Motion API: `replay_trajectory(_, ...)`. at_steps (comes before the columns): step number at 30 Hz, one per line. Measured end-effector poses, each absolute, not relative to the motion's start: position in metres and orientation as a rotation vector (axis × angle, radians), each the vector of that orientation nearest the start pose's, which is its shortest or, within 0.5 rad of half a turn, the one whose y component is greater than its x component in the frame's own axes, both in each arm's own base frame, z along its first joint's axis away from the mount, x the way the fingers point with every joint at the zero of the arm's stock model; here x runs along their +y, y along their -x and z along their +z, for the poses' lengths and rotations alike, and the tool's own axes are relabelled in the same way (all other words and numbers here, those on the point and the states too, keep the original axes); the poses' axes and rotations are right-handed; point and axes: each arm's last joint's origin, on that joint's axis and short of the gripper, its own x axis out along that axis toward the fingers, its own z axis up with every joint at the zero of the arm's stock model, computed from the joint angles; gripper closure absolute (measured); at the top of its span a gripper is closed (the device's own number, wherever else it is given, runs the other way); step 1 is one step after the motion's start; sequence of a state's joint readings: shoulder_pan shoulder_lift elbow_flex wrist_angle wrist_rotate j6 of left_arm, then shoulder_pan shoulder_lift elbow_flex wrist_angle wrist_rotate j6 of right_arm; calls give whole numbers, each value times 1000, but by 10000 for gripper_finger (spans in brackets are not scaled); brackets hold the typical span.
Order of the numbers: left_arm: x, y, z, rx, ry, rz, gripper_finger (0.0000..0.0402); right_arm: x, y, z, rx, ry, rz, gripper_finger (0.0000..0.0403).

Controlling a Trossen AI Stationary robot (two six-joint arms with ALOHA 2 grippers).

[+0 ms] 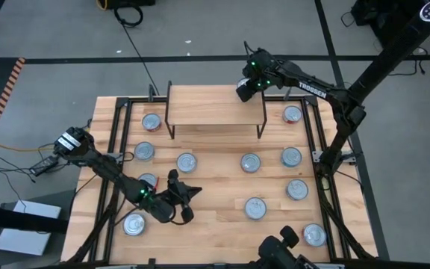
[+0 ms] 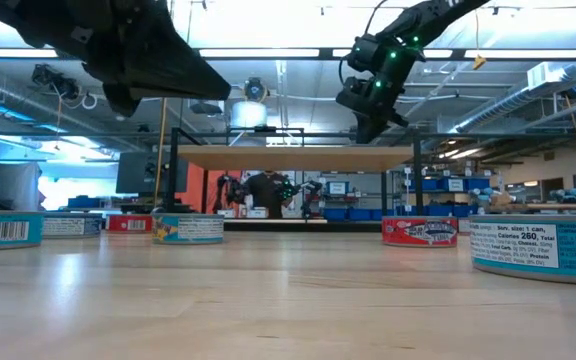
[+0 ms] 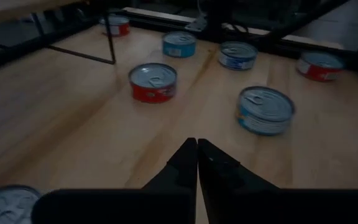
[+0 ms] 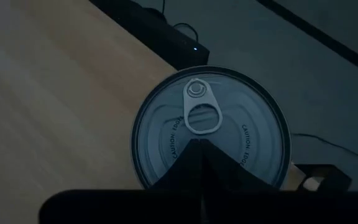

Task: Stack canned seafood by type on shelf
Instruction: Put the blue tuna can on the shelf, then put the red tuna can on the shelf

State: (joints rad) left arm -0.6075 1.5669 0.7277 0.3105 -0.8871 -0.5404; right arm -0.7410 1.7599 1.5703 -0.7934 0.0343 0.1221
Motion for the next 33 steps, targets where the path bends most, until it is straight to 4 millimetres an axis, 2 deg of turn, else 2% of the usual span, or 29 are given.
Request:
replay_trajectory(5, -154, -261, 183, 289, 194, 356, 382, -240, -276, 307, 900, -400, -730, 394)
replay_trajectory(9, -152, -263, 182, 325, 49, 332, 382, -217, -278, 326, 868, -345, -659, 392)
replay_trajectory(13, -146, -265, 185, 339, -19, 324, 385, -186, -289, 336, 846, -345, -491, 385)
replay_trajectory(17, -137, -263, 193, 373, -38, 289, 397, -145, -301, 343, 878, -239, -346, 394)
replay_trajectory(22, -124, -252, 206, 442, -57, 271, 399, -97, -309, 340, 867, -89, -323, 397)
replay_trajectory(25, -117, -242, 215, 487, -57, 221, 399, -72, -308, 332, 831, -49, -299, 399)
replay_trajectory(30, -108, -228, 226, 571, -28, 116, 400, -34, -299, 312, 730, -53, -251, 400)
replay_trajectory(33, -104, -225, 226, 611, 1, 106, 400, -14, -291, 292, 710, -79, -238, 400)
